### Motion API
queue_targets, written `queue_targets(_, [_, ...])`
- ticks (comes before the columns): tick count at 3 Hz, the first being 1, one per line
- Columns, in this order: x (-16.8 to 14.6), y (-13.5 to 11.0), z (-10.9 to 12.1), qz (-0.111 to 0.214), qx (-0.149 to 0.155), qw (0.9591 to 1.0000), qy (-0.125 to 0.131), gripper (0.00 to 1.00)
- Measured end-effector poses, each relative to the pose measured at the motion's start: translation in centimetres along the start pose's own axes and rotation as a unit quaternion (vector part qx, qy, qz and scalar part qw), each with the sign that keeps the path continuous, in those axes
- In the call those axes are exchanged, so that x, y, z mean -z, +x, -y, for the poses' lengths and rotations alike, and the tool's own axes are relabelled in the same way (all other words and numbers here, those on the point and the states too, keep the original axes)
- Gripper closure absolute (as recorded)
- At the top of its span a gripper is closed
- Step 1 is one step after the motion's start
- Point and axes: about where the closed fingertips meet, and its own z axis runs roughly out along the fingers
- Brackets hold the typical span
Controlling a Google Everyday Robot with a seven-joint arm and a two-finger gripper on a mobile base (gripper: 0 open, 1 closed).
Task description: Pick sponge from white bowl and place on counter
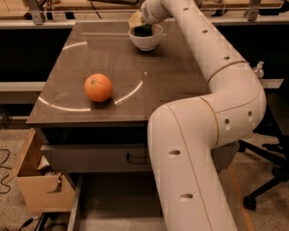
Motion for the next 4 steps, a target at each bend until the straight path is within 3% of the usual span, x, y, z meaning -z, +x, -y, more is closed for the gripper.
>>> queue_targets(2, [-0.3, 0.1, -0.1, -0.002, 0.0, 1.0, -0.001, 1.0])
queue_targets(4, [3.5, -1.9, 1.9, 0.028, 0.023, 0.9993, 0.005, 1.0])
